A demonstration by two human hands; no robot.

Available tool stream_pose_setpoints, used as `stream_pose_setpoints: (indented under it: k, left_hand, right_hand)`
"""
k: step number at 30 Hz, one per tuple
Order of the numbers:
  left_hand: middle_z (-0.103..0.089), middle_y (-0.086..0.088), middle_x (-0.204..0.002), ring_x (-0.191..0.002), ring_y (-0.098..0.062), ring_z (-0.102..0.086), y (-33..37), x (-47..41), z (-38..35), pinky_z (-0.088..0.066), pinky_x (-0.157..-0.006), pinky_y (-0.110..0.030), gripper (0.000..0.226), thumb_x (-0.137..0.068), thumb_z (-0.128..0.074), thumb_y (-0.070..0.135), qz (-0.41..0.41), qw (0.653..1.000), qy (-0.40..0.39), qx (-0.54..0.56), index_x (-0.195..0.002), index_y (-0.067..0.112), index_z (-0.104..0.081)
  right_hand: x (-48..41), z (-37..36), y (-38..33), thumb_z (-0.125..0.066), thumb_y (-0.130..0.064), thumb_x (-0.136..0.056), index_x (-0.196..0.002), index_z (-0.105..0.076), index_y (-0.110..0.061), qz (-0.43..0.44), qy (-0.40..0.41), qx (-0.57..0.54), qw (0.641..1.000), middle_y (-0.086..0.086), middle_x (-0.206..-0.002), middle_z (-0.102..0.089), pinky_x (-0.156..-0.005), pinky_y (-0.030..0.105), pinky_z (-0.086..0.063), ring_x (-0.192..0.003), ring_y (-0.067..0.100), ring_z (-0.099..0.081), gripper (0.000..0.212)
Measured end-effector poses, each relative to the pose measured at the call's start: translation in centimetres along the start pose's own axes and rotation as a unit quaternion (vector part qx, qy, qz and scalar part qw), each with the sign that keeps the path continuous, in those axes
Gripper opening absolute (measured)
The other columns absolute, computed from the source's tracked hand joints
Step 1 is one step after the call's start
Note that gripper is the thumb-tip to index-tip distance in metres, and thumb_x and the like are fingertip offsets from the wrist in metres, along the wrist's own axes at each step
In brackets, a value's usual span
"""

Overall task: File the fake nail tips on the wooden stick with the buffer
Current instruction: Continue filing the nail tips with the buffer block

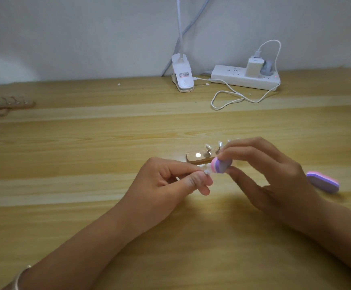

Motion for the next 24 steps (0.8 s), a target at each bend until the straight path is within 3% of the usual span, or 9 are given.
stream_pose_setpoints:
  k: [2, 5, 6, 8, 10, 15, 20, 24]
  left_hand:
    - [-0.074, -0.006, -0.074, -0.062, -0.052, -0.053, -0.1, 0.0, -0.1, -0.041, -0.057, -0.058, 0.019, -0.088, -0.064, 0.027, -0.001, 1.000, -0.009, 0.007, -0.082, 0.016, -0.079]
    - [-0.065, -0.031, -0.073, -0.061, -0.051, -0.053, -0.1, 0.0, -0.2, -0.035, -0.059, -0.050, 0.024, -0.088, -0.066, 0.030, -0.005, 0.999, -0.023, 0.023, -0.078, 0.012, -0.077]
    - [-0.066, -0.026, -0.071, -0.062, -0.047, -0.055, -0.1, 0.0, -0.2, -0.039, -0.059, -0.050, 0.023, -0.089, -0.065, 0.028, -0.010, 1.000, -0.022, 0.015, -0.078, 0.011, -0.077]
    - [-0.071, -0.007, -0.067, -0.062, -0.024, -0.060, -0.1, -0.1, 0.0, -0.043, -0.057, -0.028, 0.022, -0.089, -0.061, 0.021, -0.022, 1.000, -0.019, 0.002, -0.079, 0.010, -0.077]
    - [-0.071, -0.003, -0.065, -0.063, -0.005, -0.058, 0.1, -0.1, 0.0, -0.040, -0.059, -0.011, 0.022, -0.089, -0.059, 0.018, -0.020, 0.999, -0.030, 0.006, -0.079, 0.008, -0.076]
    - [-0.060, 0.003, -0.062, -0.057, 0.002, -0.049, 0.4, 0.0, -0.4, -0.037, -0.059, -0.007, 0.025, -0.093, -0.054, 0.012, -0.027, 0.997, -0.071, 0.020, -0.079, -0.001, -0.070]
    - [-0.058, -0.002, -0.066, -0.059, -0.002, -0.051, 0.5, -0.1, -0.3, -0.039, -0.059, -0.009, 0.026, -0.094, -0.048, 0.011, -0.003, 0.995, -0.083, 0.056, -0.079, 0.000, -0.066]
    - [-0.053, -0.003, -0.065, -0.057, -0.002, -0.045, 0.5, 0.0, -0.6, -0.036, -0.059, -0.011, 0.027, -0.096, -0.047, 0.014, -0.005, 0.994, -0.101, 0.038, -0.079, -0.002, -0.062]
  right_hand:
    - [0.1, 0.0, -0.5, -0.064, 0.000, -0.094, -0.104, -0.069, 0.001, 0.004, 0.011, -0.017, 1.000, 0.009, -0.106, -0.067, -0.091, 0.037, -0.052, -0.102, 0.024, -0.066, 0.012]
    - [0.3, -0.9, -1.5, -0.064, 0.006, -0.091, -0.103, -0.070, 0.002, 0.050, -0.013, 0.010, 0.999, 0.012, -0.107, -0.067, -0.094, 0.032, -0.049, -0.101, 0.026, -0.064, 0.014]
    - [0.2, -0.8, -1.3, -0.064, 0.006, -0.090, -0.101, -0.070, 0.002, 0.053, -0.018, 0.026, 0.998, 0.012, -0.106, -0.067, -0.094, 0.031, -0.049, -0.100, 0.027, -0.064, 0.014]
    - [0.0, -0.2, -0.4, -0.065, 0.004, -0.090, -0.099, -0.071, 0.002, 0.027, -0.005, 0.037, 0.999, 0.011, -0.103, -0.067, -0.092, 0.033, -0.050, -0.098, 0.027, -0.066, 0.011]
    - [0.0, 0.2, -0.2, -0.064, 0.002, -0.092, -0.101, -0.070, 0.001, 0.000, 0.021, 0.009, 1.000, 0.009, -0.103, -0.067, -0.090, 0.037, -0.052, -0.098, 0.026, -0.067, 0.011]
    - [0.4, -1.0, -2.1, -0.061, 0.001, -0.094, -0.108, -0.070, 0.001, 0.059, -0.020, -0.007, 0.998, 0.013, -0.109, -0.066, -0.093, 0.031, -0.049, -0.101, 0.026, -0.064, 0.016]
    - [0.1, 0.1, -0.6, -0.063, 0.000, -0.094, -0.106, -0.068, 0.001, 0.015, 0.011, -0.008, 1.000, 0.009, -0.107, -0.066, -0.092, 0.036, -0.051, -0.102, 0.023, -0.065, 0.014]
    - [0.3, -0.9, -1.6, -0.061, 0.001, -0.095, -0.108, -0.069, 0.003, 0.062, -0.007, -0.008, 0.998, 0.013, -0.109, -0.066, -0.094, 0.031, -0.048, -0.103, 0.024, -0.063, 0.016]
Point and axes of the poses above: each hand's wrist, its own x-axis away from the middle knuckle, its own z-axis out of the back of the hand, y = z × x, the point moved 4 cm from there along -x, towards the middle knuckle
